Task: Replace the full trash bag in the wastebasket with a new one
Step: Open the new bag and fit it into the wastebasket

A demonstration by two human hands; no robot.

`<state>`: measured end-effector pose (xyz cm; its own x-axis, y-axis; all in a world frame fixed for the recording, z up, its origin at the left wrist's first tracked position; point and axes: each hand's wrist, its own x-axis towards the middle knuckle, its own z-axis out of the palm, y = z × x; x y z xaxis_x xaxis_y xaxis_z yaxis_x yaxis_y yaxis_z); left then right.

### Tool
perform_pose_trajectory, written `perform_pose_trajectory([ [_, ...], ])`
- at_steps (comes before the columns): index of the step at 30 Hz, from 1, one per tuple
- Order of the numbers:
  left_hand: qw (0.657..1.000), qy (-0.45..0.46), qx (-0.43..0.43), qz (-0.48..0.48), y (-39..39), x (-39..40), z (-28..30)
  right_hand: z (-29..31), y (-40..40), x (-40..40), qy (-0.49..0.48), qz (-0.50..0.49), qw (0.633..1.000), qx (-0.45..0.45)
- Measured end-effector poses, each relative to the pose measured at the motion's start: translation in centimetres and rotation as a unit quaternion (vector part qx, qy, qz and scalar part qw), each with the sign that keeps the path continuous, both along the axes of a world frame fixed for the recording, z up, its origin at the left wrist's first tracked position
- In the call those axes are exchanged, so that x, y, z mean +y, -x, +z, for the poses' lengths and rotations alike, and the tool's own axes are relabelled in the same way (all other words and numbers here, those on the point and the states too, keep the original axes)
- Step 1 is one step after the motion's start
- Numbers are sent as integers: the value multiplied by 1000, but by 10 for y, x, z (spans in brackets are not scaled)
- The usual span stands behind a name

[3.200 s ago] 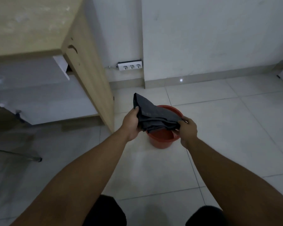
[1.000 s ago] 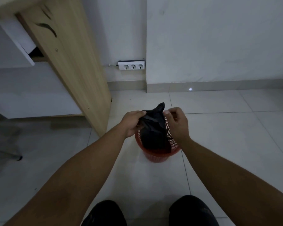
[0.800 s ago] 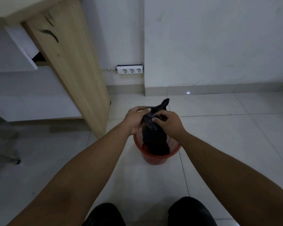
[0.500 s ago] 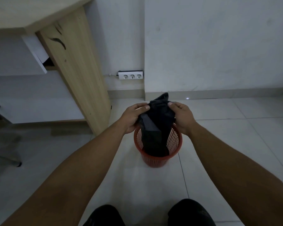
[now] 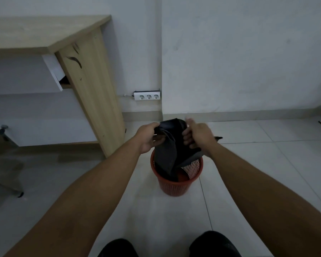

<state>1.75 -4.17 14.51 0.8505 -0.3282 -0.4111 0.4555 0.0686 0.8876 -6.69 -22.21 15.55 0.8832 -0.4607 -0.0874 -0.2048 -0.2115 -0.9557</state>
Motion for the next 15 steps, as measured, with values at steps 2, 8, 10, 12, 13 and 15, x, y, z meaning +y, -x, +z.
perform_pose_trajectory([
  [2, 999, -5, -13, -35, 7, -3, 0, -7, 3, 10, -5, 70, 996, 58],
  [8, 993, -46, -74, -78, 18, -4, 2, -5, 6, 17, -81, 136, 986, 44],
  [10, 993, -51, -80, -72, 19, -6, 2, -3, 6, 18, -102, 124, 986, 39],
  [12, 995, -32, -72, -67, 20, -7, 3, -1, 4, 17, -149, 113, 982, 31],
  [13, 996, -14, -61, -67, 20, -7, 5, 0, 3, 16, -166, 114, 979, 27],
  [15, 997, 28, -38, -65, 20, -6, 8, 3, 1, 13, -207, 102, 973, 11],
])
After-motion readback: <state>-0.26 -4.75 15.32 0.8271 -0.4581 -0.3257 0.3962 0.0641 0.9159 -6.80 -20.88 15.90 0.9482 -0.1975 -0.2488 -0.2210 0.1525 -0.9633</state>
